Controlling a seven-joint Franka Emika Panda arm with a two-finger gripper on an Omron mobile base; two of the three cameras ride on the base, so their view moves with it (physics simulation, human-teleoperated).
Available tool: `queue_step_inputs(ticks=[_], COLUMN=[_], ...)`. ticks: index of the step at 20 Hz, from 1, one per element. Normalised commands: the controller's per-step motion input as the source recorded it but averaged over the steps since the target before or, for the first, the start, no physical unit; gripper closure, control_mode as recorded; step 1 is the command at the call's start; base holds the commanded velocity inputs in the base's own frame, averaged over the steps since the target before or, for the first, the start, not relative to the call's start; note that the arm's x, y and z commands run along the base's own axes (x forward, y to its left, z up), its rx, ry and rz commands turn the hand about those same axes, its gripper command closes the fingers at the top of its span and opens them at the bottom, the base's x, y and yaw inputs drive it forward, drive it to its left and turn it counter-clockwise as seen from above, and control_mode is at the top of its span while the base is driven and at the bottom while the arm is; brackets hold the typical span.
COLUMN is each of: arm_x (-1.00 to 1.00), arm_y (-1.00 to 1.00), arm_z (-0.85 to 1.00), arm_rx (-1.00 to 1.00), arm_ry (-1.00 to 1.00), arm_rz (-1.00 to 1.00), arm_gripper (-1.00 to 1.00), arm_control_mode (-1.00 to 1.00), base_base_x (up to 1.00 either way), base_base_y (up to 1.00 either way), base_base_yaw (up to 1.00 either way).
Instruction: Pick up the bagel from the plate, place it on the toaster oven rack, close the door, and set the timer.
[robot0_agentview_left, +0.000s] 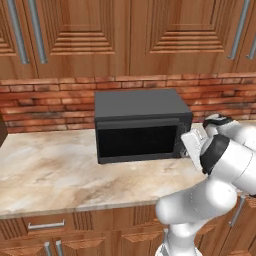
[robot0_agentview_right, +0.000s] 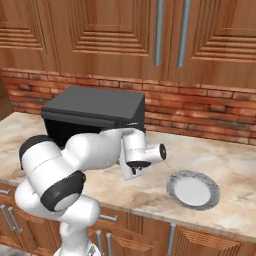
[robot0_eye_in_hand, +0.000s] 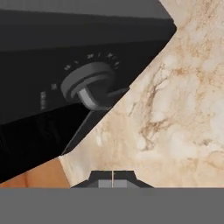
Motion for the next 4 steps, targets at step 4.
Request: queue_step_inputs(ticks=[4], arm_x=[-0.06], arm_y=[-0.47], arm_z=[0.68], arm_rx=[0.00], arm_ry=[-0.43], arm_rz=[-0.11], arm_gripper=[1.00], arm_control_mode=[-1.00], base_base_x=[0.00], base_base_y=[0.00], base_base_yaw=[0.00])
